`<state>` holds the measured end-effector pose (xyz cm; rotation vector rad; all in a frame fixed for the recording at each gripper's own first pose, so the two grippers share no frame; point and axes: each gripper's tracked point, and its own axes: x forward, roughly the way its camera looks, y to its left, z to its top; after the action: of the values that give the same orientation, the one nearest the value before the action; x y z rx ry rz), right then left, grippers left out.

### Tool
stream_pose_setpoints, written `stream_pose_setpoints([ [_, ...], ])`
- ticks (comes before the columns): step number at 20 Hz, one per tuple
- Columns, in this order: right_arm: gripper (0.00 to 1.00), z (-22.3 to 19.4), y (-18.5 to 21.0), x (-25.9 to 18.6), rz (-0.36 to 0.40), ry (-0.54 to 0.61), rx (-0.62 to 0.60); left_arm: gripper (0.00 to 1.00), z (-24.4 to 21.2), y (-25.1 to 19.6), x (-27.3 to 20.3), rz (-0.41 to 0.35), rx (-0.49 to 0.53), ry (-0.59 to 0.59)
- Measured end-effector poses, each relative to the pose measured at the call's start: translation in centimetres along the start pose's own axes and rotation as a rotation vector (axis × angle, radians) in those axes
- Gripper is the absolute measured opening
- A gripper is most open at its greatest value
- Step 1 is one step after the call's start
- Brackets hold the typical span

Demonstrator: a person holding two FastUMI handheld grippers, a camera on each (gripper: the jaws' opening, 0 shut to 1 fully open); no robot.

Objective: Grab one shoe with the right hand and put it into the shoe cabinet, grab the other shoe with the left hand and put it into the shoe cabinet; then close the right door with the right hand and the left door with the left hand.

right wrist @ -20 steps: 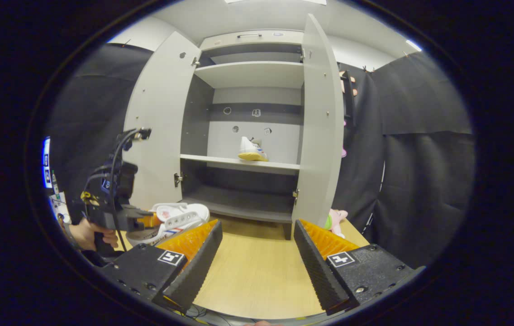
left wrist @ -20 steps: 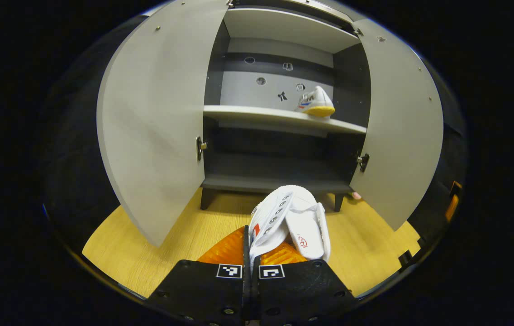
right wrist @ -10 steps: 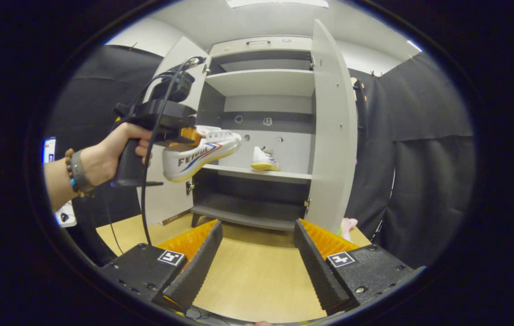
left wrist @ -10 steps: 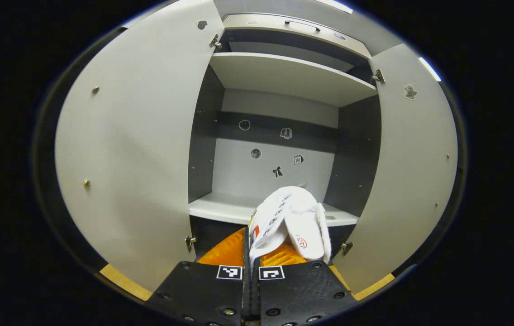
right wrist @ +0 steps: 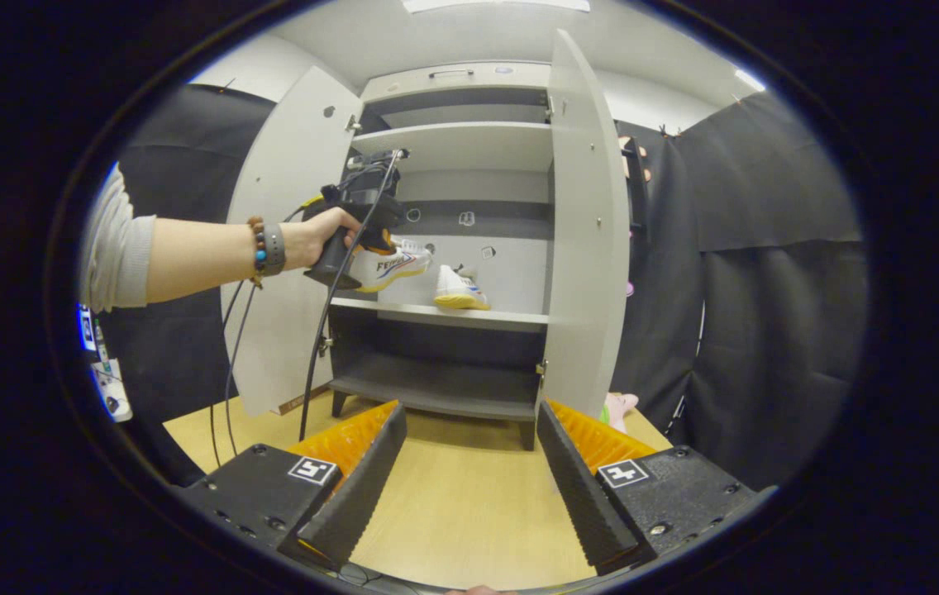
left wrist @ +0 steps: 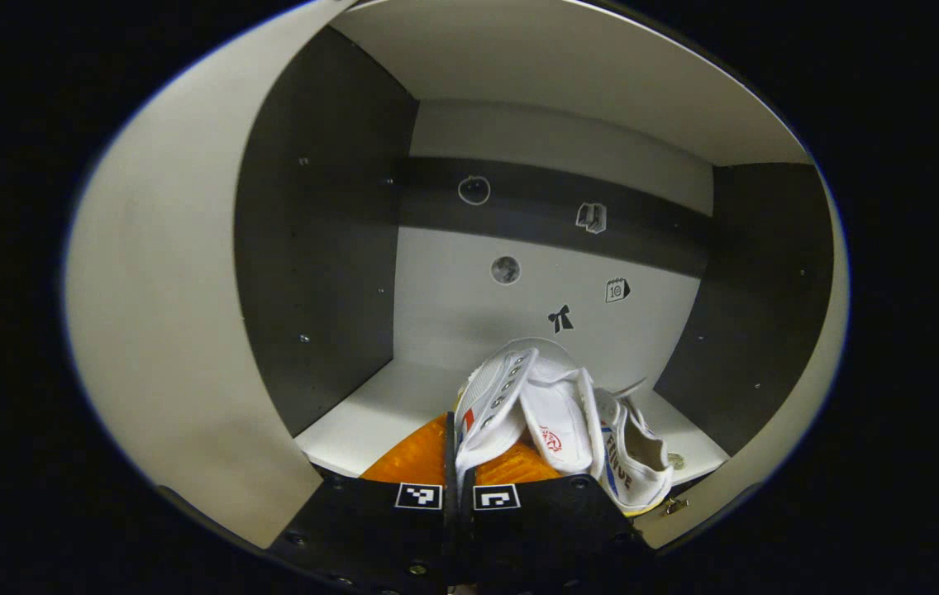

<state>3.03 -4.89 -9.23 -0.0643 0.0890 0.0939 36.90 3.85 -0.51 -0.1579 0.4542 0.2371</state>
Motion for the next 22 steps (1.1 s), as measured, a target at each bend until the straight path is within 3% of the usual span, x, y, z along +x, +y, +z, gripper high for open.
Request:
stream_pose_setpoints([
  [5, 1.0, -0.8, -1.5, 0.7, -0.049, 0.031, 0.006, 0.0, -1.2, 0.0, 5.6, 0.047, 0.034, 0.096],
  [11, 1.0, -1.4, -2.7, 1.6, -0.077, 0.049, 0.017, 0.0, -3.6, -0.1, 8.2, 0.035, -0.019, 0.246],
  [13, 1.0, -1.5, -2.9, 2.0, -0.076, 0.053, 0.025, 0.0, -3.7, -0.9, 8.2, -0.015, -0.038, 0.254],
  [14, 1.0, -1.6, -2.9, 2.2, -0.071, 0.055, 0.029, 0.02, -3.2, -0.7, 8.0, -0.013, -0.034, 0.234],
  [15, 1.0, -1.6, -2.8, 2.4, -0.067, 0.055, 0.033, 0.21, -3.1, -0.8, 7.8, -0.025, -0.033, 0.237],
  [16, 1.0, -1.7, -2.7, 2.6, -0.064, 0.058, 0.034, 0.11, -3.0, -0.8, 6.9, -0.036, -0.018, 0.236],
  [17, 1.0, -1.8, -2.6, 2.8, -0.059, 0.06, 0.034, 0.3, -3.1, -0.8, 6.9, -0.048, 0.002, 0.222],
  [18, 1.0, -1.8, -2.4, 2.8, -0.053, 0.058, 0.034, 0.37, -2.9, -0.6, 6.5, -0.05, 0.025, 0.2],
  [20, 1.0, -1.6, -1.7, 2.9, -0.032, 0.051, 0.036, 0.43, -2.2, -0.6, 5.0, -0.072, 0.044, 0.155],
  [22, 1.0, -1.4, -1.1, 3.0, -0.016, 0.046, 0.029, 0.43, -1.5, -0.2, 3.3, -0.089, 0.029, 0.106],
])
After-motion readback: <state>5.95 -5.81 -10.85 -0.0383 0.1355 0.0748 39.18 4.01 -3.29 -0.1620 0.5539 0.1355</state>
